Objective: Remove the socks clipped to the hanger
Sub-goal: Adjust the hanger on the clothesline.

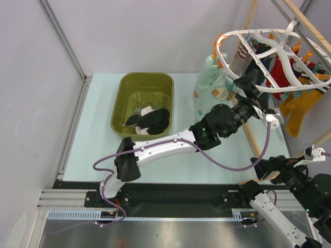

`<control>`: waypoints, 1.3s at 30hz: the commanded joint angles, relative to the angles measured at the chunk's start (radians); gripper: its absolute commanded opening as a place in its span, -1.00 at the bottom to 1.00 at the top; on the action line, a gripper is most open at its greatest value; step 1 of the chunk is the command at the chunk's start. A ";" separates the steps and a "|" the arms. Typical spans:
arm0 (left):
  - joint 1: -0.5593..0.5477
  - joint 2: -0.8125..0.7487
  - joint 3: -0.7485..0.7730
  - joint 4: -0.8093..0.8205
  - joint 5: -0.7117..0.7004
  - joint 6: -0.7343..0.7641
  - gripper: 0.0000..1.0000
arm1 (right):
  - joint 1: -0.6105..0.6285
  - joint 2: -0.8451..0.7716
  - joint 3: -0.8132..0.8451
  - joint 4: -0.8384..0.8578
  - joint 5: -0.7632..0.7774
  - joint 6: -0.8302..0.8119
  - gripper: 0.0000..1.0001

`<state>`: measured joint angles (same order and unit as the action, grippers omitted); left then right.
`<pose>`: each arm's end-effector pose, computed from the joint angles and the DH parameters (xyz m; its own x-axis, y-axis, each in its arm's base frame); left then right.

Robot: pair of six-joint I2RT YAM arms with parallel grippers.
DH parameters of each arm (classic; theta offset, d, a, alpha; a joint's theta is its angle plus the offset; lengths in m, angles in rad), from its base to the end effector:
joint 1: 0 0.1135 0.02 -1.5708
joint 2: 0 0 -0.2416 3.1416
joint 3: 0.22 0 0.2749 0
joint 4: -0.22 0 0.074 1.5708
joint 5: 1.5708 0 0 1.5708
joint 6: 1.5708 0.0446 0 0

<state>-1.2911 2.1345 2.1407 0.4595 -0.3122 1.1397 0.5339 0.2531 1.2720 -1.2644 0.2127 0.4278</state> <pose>0.1570 -0.4970 0.4317 0.8140 0.2980 -0.4987 0.2379 0.6121 0.7541 -0.0040 -0.0133 0.4053 -0.3236 0.2798 -0.9039 -0.2054 0.9117 0.3558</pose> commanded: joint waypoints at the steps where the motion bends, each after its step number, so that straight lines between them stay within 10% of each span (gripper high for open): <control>1: 0.047 -0.146 -0.034 -0.079 -0.059 -0.291 0.93 | 0.012 -0.005 0.007 0.003 0.017 -0.015 0.85; 10: 0.194 -0.309 -0.197 -0.248 -0.008 -0.665 0.84 | 0.015 0.021 -0.002 0.025 0.010 0.000 0.85; 28: 0.392 -0.326 -0.041 -0.620 0.009 -0.975 0.89 | 0.012 0.084 -0.057 0.039 0.039 0.040 0.82; 39: 0.420 -0.660 -0.462 -0.668 0.201 -1.207 0.90 | 0.000 0.167 -0.008 -0.075 0.092 0.061 0.82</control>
<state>-0.8707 1.5955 1.7958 -0.2420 -0.2459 0.0521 0.5385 0.3805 1.2137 -1.2957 0.2562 0.4747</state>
